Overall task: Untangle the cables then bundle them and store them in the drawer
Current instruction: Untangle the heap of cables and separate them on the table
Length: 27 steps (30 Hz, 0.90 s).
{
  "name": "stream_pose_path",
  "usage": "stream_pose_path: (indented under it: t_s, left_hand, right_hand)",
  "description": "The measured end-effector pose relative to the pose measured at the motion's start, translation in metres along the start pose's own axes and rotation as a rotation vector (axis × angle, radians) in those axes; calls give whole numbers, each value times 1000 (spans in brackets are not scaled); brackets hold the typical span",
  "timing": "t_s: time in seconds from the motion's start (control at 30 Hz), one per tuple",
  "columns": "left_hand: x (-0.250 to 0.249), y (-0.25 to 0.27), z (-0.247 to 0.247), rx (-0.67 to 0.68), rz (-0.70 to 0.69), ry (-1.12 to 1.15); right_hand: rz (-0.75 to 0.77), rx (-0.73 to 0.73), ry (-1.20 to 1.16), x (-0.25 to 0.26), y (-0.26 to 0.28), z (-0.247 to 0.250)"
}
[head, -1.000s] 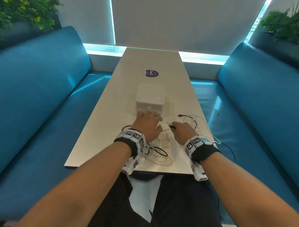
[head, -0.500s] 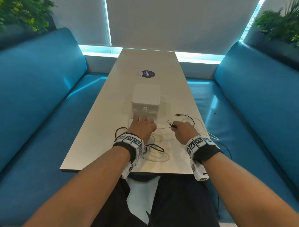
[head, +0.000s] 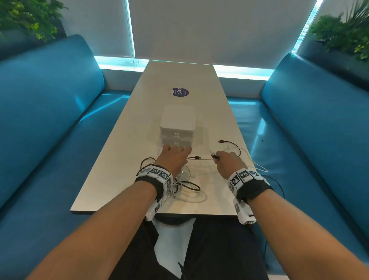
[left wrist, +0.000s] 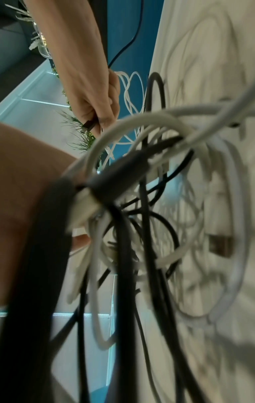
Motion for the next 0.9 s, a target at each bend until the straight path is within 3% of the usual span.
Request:
stream_pose_path:
  t_s: [0.17, 0.37, 0.6, 0.7, 0.83, 0.9]
  left_hand:
    - [1, 4, 2, 45, 62, 206]
    - [12, 4, -3, 60, -114, -28]
    - [30, 14, -2, 126, -59, -193]
    - [22, 13, -2, 146, 4, -70]
    - [-6, 12, -7, 311, 111, 198]
    - [-13, 14, -3, 355, 160, 208]
  right_hand:
    - [-10, 15, 43, -2, 1, -4]
    - [-14, 9, 96, -3, 2, -5]
    - [-55, 18, 114, -24, 3, -1]
    - [-25, 0, 82, -22, 6, -1]
    - [1, -27, 45, -8, 10, -2]
    - [8, -35, 56, -8, 9, -3]
Point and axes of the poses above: each hand's wrist, its own y-axis away from the middle knuckle, its own z-axis out of the back of the hand, x = y × z, the point moved 3 cm from there along -y, towards the middle knuckle, and after that the axes turned 8 degrees about -x, right-handed, at the moved point
